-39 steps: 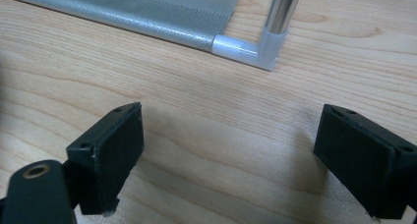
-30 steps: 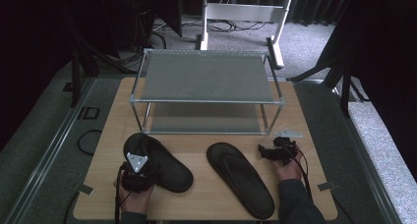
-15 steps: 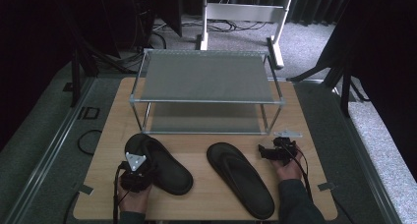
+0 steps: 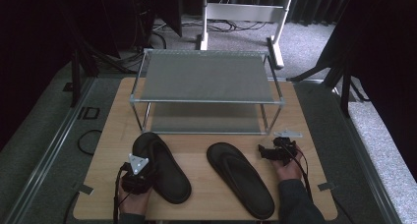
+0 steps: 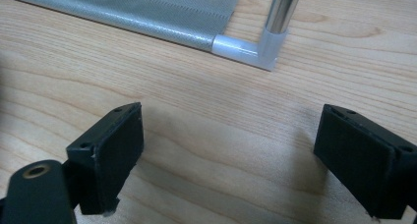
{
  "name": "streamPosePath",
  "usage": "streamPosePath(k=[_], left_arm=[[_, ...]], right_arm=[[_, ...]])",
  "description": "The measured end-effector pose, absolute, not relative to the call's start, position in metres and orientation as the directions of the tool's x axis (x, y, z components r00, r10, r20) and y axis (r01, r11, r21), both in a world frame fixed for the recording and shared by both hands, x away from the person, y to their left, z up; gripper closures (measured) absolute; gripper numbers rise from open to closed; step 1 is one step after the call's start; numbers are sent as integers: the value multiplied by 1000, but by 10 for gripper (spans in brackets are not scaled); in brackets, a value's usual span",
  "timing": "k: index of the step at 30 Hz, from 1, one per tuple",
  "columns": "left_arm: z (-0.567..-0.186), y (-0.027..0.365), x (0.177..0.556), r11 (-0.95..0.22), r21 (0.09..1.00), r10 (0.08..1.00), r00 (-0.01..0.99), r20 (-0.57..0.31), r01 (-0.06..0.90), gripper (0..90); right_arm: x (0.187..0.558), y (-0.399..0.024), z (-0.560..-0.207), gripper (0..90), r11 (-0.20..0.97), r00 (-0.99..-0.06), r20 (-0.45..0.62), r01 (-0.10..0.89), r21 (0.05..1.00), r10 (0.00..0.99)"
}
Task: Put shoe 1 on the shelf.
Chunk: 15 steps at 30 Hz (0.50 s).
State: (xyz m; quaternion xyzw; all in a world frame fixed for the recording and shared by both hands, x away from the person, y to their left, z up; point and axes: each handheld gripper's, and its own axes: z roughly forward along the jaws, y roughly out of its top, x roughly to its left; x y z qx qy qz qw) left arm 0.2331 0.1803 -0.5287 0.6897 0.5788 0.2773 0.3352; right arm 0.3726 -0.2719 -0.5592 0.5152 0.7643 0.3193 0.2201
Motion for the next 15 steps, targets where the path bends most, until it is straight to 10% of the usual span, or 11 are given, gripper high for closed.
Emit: streamPosePath(k=[15], left_arm=[[-533, 186, 249, -56, 763, 980, 181, -81, 644, 585]], right_arm=[[373, -272, -559, 111, 265, -372, -7, 647, 715, 928]])
